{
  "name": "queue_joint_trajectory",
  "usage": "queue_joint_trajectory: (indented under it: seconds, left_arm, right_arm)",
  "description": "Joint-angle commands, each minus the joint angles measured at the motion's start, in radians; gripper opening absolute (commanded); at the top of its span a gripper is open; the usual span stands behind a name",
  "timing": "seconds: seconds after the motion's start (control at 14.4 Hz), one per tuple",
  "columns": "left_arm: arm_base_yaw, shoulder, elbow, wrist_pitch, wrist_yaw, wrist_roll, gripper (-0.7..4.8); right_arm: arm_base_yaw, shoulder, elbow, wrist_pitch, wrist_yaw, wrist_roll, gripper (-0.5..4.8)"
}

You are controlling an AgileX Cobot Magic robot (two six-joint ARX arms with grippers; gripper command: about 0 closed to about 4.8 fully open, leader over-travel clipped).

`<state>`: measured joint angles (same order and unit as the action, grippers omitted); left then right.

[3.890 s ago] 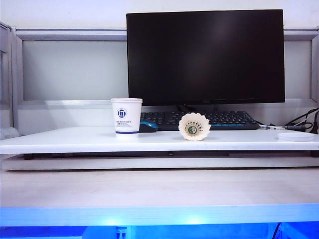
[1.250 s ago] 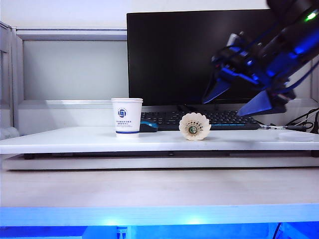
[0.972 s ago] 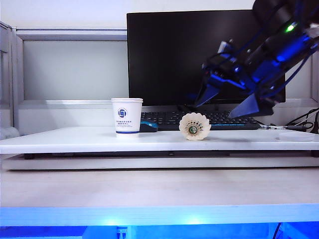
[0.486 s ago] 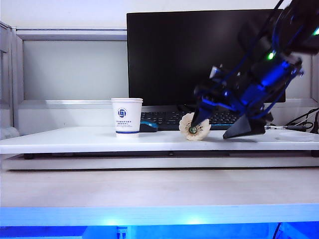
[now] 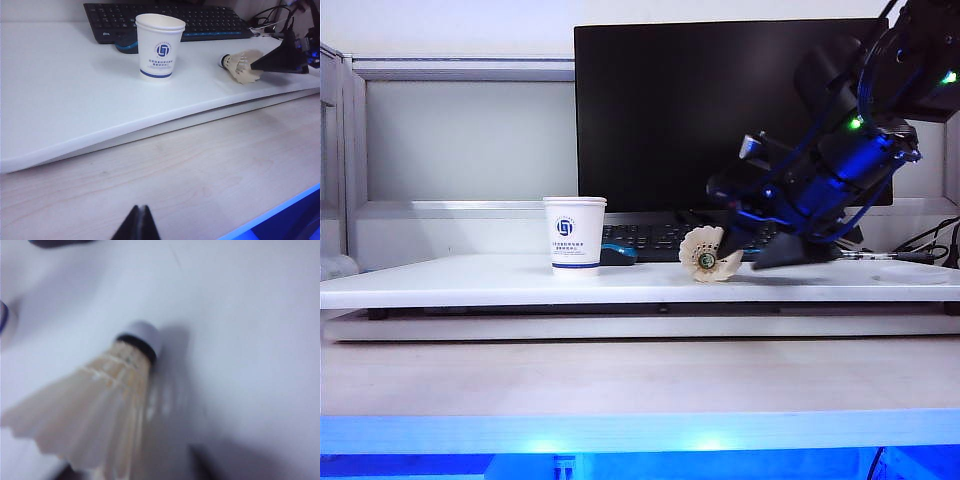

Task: Pick up the badminton from the table and put it into the white paper cup.

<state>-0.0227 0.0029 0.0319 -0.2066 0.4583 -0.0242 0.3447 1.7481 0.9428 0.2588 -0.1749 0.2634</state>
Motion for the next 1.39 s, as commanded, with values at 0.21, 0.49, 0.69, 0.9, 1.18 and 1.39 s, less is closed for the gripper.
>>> queue_joint_trajectory:
  seconds: [0.21, 0.49, 0.69, 0.9, 1.18, 1.39]
  left_arm:
    - [0.000, 0.001, 0.008, -0.049, 0.021, -0.003, -0.05]
    - [0.000, 0.001, 0.008, -0.049, 0.021, -0.003, -0.05]
    - [0.000, 0.001, 0.008, -0.049, 0.021, -0.003, -0.05]
    - [0.000, 0.001, 0.008, -0.049, 0.021, -0.003, -0.05]
    - [0.000, 0.001, 0.008, -0.049, 0.021, -0.003, -0.05]
    - [0.000, 0.001, 0.008, -0.049, 0.021, -0.003, -0.05]
  right_arm:
    - [0.000, -0.002, 0.005, 0.068, 0.005, -0.002, 0.46]
    - [0.000, -0.002, 0.005, 0.068, 0.021, -0.002, -0.07]
    - [-0.001, -0.002, 0.005, 0.076, 0.019, -0.002, -0.07]
    - [-0.001, -0.005, 0.012, 0.102, -0.021, -0.002, -0.07]
    - [-0.001, -0.005, 0.066, 0.063, -0.048, -0.003, -0.07]
    - [-0.001, -0.005, 0.107, 0.049, -0.066, -0.003, -0.07]
